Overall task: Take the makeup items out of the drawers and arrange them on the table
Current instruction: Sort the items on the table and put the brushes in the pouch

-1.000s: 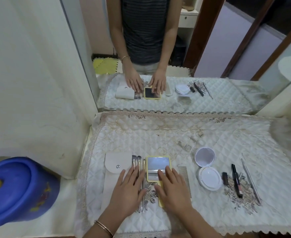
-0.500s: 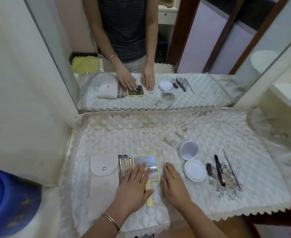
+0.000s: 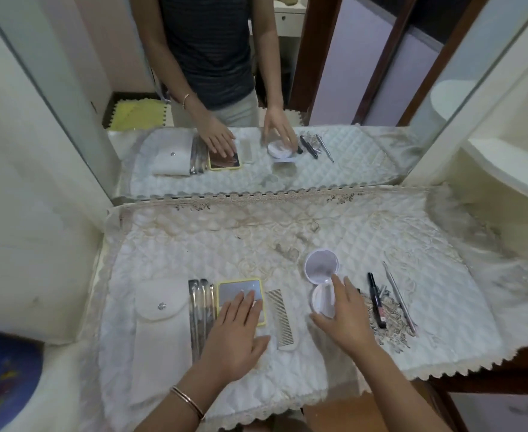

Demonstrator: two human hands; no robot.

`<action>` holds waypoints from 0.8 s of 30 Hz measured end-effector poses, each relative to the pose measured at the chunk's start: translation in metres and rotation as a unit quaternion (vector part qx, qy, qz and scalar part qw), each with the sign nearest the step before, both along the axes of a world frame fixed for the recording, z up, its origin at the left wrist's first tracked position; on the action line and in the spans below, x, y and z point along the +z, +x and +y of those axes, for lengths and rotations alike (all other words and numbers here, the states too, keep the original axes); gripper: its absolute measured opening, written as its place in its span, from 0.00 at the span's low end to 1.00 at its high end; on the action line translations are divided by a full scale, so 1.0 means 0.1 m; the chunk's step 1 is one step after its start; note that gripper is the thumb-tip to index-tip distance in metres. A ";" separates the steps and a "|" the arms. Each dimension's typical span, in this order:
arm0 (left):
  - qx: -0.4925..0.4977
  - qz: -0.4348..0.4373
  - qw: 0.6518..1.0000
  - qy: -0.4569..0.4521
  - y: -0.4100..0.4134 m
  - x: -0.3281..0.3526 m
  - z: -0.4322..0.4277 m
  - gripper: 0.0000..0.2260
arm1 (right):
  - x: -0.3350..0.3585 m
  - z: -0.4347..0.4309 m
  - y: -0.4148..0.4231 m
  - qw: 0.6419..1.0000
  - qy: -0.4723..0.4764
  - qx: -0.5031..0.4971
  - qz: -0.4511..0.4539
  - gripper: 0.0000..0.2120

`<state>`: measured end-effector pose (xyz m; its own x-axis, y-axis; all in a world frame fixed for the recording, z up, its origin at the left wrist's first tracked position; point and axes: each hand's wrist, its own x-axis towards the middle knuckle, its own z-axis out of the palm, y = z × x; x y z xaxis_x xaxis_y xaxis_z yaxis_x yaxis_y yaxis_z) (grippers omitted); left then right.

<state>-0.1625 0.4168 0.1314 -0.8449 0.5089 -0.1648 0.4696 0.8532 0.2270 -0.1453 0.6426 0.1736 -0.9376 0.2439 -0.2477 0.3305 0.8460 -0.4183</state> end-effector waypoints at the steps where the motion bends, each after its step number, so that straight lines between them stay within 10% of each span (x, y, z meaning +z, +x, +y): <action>1: 0.001 0.003 1.000 -0.002 -0.01 0.01 0.10 0.26 | 0.01 0.06 -0.02 0.999 0.024 0.030 -0.018 0.42; 16: 0.098 0.041 0.993 -0.055 0.06 0.06 0.77 0.31 | -0.08 0.20 -0.08 0.981 0.030 0.179 0.075 0.34; 24: -0.035 0.030 0.997 0.068 -0.12 0.31 1.82 0.25 | 0.12 1.17 -0.04 0.999 -0.017 0.016 0.034 0.10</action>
